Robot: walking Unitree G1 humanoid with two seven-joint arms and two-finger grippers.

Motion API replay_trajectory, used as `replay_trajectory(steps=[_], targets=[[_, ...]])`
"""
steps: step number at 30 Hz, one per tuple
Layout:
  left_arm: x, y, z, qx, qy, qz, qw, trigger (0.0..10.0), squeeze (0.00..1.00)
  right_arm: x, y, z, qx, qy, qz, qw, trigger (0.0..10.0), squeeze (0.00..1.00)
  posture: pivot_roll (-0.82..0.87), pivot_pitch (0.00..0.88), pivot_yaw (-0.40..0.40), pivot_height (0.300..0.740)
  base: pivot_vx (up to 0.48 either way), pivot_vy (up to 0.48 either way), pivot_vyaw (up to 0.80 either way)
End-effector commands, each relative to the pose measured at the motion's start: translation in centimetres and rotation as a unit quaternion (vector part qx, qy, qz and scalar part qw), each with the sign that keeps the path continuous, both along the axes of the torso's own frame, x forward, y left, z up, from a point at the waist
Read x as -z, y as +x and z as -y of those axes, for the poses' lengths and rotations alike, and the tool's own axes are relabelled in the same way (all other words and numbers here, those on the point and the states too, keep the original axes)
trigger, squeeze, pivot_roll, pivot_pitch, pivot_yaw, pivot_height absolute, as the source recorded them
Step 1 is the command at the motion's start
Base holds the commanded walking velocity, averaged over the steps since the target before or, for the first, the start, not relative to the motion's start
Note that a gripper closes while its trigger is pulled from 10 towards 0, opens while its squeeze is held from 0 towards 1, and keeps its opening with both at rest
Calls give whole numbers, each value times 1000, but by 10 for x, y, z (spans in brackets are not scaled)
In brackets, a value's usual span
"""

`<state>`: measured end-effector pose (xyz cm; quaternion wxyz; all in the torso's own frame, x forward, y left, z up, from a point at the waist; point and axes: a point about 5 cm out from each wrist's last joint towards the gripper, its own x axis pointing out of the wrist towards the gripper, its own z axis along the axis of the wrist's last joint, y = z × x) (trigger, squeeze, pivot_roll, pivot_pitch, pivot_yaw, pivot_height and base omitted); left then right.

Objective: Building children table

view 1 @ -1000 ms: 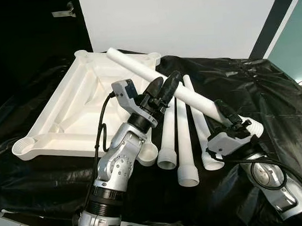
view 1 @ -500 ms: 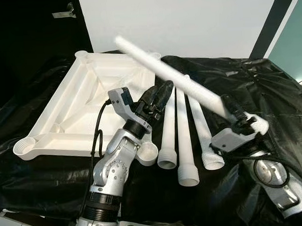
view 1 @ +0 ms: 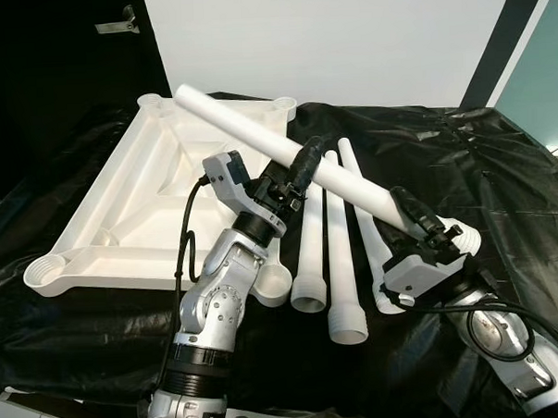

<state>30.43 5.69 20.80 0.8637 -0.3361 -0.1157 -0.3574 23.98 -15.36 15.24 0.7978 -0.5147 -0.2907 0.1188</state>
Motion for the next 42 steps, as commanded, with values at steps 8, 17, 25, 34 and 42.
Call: replay_trajectory(steps=[8, 17, 25, 34, 42], targets=[[-13, -1, 3, 12, -18, 39, 999, 0, 0, 8, -8, 5, -4, -7, -15, 1000, 10000, 0, 181, 0, -12, 740, 0, 0, 0], [-22, -8, 5, 24, -34, 70, 997, 0, 0, 11, -6, 4, 7, 8, -26, 1000, 10000, 0, 182, 0, -15, 740, 0, 0, 0], [-23, -9, 5, 24, -40, 72, 996, 0, 0, 5, 3, -1, -3, 77, -83, 994, 10000, 1000, 186, 0, -19, 740, 0, 0, 0], [-25, -9, 7, 27, -42, 75, 996, 0, 0, -15, 23, -8, -20, 190, -178, 965, 10000, 0, 187, 0, -26, 740, 0, 0, 0], [-27, -12, 9, 31, -46, 81, 995, 0, 0, -8, 46, -1, -25, 231, -298, 926, 10000, 0, 191, 0, -34, 740, 0, 0, 0]])
